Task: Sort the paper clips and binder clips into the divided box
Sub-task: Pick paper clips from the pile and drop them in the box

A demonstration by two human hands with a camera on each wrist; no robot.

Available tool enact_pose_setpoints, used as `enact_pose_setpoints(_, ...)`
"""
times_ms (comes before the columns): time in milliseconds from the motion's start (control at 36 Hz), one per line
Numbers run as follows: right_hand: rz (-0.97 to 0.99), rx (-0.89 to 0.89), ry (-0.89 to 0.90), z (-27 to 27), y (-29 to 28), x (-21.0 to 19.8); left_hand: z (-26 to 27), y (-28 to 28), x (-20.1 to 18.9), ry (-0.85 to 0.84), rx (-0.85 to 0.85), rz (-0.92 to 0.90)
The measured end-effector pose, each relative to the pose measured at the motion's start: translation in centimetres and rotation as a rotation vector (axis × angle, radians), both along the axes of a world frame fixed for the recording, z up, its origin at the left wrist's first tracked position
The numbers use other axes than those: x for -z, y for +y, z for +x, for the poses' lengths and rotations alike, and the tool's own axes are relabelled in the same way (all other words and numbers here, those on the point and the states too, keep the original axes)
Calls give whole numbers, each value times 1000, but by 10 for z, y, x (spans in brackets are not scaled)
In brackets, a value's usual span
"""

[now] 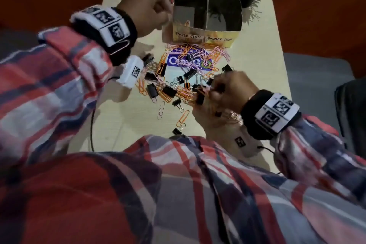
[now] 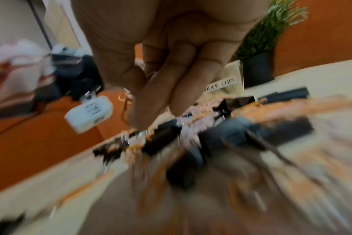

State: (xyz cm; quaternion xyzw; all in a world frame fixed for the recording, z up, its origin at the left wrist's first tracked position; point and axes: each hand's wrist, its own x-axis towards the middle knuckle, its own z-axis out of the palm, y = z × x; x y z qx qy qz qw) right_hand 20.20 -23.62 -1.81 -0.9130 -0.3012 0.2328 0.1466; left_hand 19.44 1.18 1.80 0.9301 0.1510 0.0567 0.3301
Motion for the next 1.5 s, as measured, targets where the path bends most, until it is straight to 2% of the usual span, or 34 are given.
enact_pose_setpoints(111, 193, 73, -50, 25, 21, -30, -56, 2, 10, 225, 118, 113)
enact_pose_setpoints(222, 255, 37, -243, 55, 59, -53, -94, 5, 34, 387, 146, 232)
enact_pose_setpoints(306, 163, -2, -400, 83, 95, -58, -111, 6, 50, 447, 95, 283)
enact_pose_setpoints(472, -135, -171, -540, 103, 140, -46, -122, 4, 60, 477, 77, 289)
enact_pose_setpoints(556, -199, -227, -520, 103, 144, -32, -117, 0, 58, 475, 45, 280)
enact_pose_setpoints(667, -148, -238, -507, 106, 137, -26, -105, -1, 56, 522, 39, 276)
enact_pose_setpoints(750, -98, -198, -557, 101, 123, -32, -97, 0, 58, 492, 42, 254)
enact_pose_setpoints(861, -33, -150, -526, 79, 94, -39, -88, -1, 61, 423, 47, 236)
enact_pose_setpoints(1056, -199, -283, -264, 8, 45, -25, -75, -6, 61, 419, 73, 304)
enact_pose_setpoints(1167, -361, -388, -296, -16, 46, -5, -74, -10, 62, 411, 53, 328)
enact_pose_setpoints(1250, -412, -403, -312, -27, 54, 6, -74, -12, 61, 404, 37, 348)
enact_pose_setpoints(1500, -412, -386, -360, -37, 61, 16, -78, -17, 56, 424, 36, 366)
